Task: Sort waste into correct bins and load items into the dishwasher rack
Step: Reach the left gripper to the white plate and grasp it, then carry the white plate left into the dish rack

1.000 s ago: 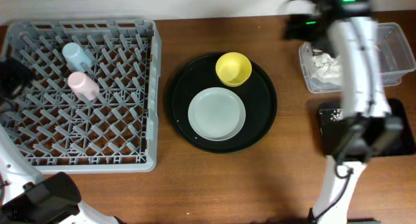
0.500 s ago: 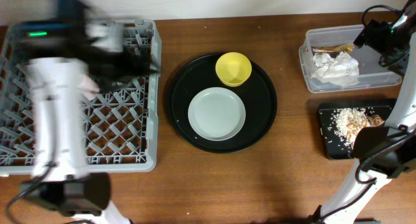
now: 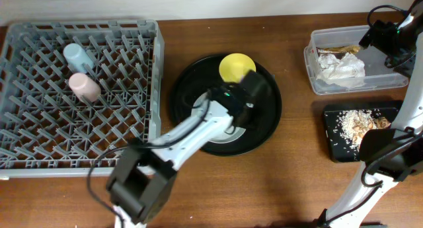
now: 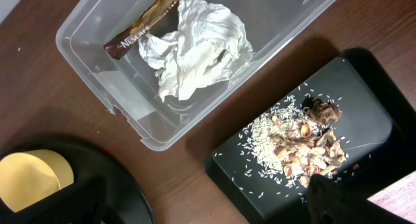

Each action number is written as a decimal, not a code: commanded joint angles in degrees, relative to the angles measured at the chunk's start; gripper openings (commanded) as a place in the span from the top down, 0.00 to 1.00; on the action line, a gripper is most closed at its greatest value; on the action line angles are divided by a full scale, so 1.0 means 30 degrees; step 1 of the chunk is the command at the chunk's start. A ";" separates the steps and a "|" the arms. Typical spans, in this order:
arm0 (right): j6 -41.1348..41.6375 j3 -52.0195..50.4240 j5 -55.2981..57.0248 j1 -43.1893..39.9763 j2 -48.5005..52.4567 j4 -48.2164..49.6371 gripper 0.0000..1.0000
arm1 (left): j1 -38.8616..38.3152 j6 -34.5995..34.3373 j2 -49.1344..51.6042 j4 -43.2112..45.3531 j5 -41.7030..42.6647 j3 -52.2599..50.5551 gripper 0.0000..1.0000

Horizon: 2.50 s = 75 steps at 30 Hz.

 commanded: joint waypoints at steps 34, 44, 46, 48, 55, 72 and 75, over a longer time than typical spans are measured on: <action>0.0219 0.0146 0.0095 -0.0022 -0.0117 -0.0007 0.02 | 0.6790 0.5107 0.0962 -0.9209 0.3577 1.3726 0.99; 0.0219 0.0146 0.0095 -0.0022 -0.0117 -0.0007 0.02 | 1.5657 1.0404 0.3198 -0.5457 1.9001 1.3748 0.99; 0.0219 0.0146 0.0095 -0.0022 -0.0117 -0.0007 0.02 | 1.6247 1.0142 0.4065 -0.5129 1.9562 1.3748 0.99; 0.0219 0.0146 0.0095 -0.0022 -0.0117 -0.0007 0.02 | 1.6619 0.9974 0.4510 -0.4962 2.0626 1.3748 0.99; 0.0219 0.0146 0.0095 -0.0022 -0.0117 -0.0007 0.02 | 1.7019 0.9260 0.5610 -0.4313 2.1879 1.3748 0.99; 0.0219 0.0146 0.0095 -0.0022 -0.0117 -0.0015 0.02 | 1.8338 0.6900 0.5967 -0.6521 1.6961 1.7427 0.01; 0.0219 0.0146 0.0095 -0.0022 -0.0117 -0.0007 0.02 | 1.6757 0.8094 0.5085 -1.0724 1.1096 2.1267 0.01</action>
